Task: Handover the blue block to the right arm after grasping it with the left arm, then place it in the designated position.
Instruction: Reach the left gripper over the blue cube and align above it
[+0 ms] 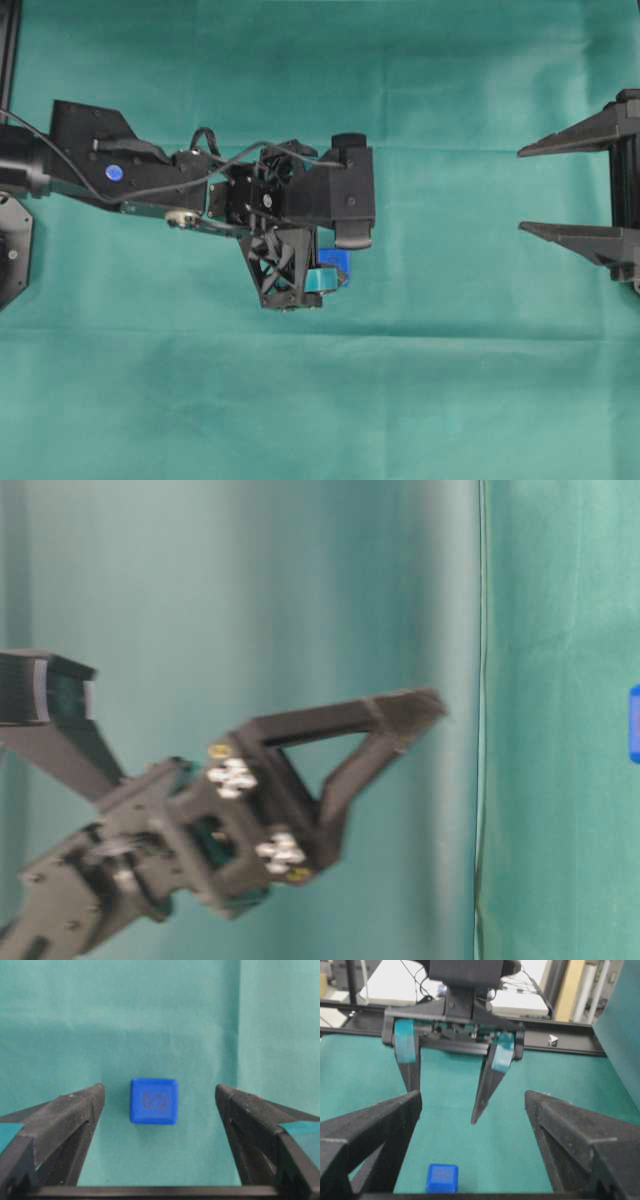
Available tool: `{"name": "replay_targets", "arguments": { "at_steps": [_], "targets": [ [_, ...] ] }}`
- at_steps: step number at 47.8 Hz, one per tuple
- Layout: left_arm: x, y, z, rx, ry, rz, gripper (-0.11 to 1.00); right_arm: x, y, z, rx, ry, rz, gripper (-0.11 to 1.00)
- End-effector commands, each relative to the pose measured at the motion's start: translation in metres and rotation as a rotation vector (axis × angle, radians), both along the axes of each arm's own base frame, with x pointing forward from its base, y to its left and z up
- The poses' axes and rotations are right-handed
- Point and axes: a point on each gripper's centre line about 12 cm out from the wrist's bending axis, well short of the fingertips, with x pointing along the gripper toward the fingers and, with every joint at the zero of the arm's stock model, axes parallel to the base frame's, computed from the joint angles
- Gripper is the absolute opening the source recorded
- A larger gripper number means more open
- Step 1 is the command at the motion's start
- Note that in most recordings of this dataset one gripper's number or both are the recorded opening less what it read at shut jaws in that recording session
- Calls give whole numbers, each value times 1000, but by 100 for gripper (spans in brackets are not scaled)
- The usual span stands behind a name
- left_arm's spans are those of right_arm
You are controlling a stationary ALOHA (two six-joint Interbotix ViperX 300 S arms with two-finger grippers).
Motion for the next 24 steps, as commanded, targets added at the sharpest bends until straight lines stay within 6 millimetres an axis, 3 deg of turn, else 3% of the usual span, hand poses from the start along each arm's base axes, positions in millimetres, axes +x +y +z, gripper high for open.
{"name": "replay_targets", "arguments": {
  "at_steps": [1, 13, 24],
  "targets": [
    [3, -1, -2, 2, -32, -5, 100, 3, 0, 10, -3, -25, -1, 95],
    [7, -3, -41, 4, -19, -10, 100, 3, 0, 10, -5, -17, -1, 95],
    [8, -4, -62, 5, -12, -15, 100, 3, 0, 9, -5, -15, -1, 95]
  ]
}}
